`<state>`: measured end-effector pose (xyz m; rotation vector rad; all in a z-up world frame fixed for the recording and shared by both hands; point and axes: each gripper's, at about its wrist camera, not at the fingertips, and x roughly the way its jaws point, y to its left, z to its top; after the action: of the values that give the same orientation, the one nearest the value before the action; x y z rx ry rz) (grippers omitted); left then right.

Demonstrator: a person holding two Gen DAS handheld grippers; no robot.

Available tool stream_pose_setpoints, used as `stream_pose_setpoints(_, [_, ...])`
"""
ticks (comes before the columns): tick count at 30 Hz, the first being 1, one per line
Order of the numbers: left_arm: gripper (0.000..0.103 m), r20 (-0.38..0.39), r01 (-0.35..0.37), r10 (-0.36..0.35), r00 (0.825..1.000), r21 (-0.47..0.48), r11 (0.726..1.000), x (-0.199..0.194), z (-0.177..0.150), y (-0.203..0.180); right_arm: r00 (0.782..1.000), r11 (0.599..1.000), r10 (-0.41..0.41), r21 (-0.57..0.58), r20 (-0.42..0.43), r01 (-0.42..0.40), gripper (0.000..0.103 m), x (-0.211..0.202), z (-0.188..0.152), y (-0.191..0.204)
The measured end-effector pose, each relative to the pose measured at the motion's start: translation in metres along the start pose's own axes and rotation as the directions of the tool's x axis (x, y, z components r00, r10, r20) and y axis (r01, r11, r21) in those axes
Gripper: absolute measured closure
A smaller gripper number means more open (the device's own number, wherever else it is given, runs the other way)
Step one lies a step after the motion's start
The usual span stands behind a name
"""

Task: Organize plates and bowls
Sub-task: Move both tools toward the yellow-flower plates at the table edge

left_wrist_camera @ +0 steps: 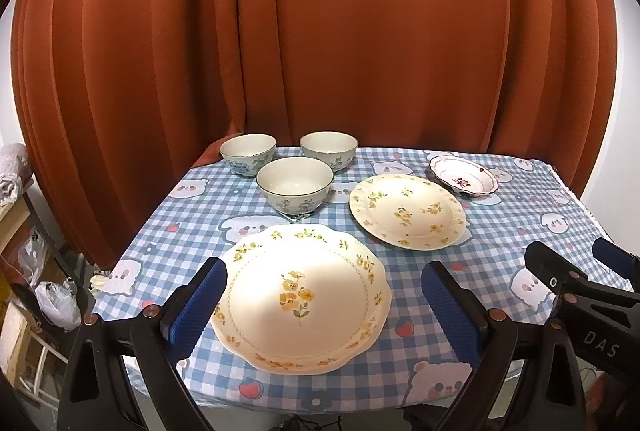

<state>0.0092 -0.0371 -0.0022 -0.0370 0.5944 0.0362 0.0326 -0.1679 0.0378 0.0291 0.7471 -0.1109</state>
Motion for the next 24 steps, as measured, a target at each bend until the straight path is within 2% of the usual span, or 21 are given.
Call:
stream_pose_setpoints(10, [0.005, -0.013, -0.028, 0.027, 1.000, -0.018, 0.999, 0.0045, 0.0003, 0.0028, 0.999, 0.999, 0.046, -0.021, 0.019, -0.045, 0.000, -0.0003, 0.0027, 0.0035])
stream_pose_setpoints(24, [0.005, -0.013, -0.027, 0.027, 1.000, -0.016, 1.000, 0.0057, 0.0008, 0.0057, 0.999, 0.999, 0.049, -0.024, 0.017, -0.049, 0.000, 0.0040, 0.0028, -0.0006])
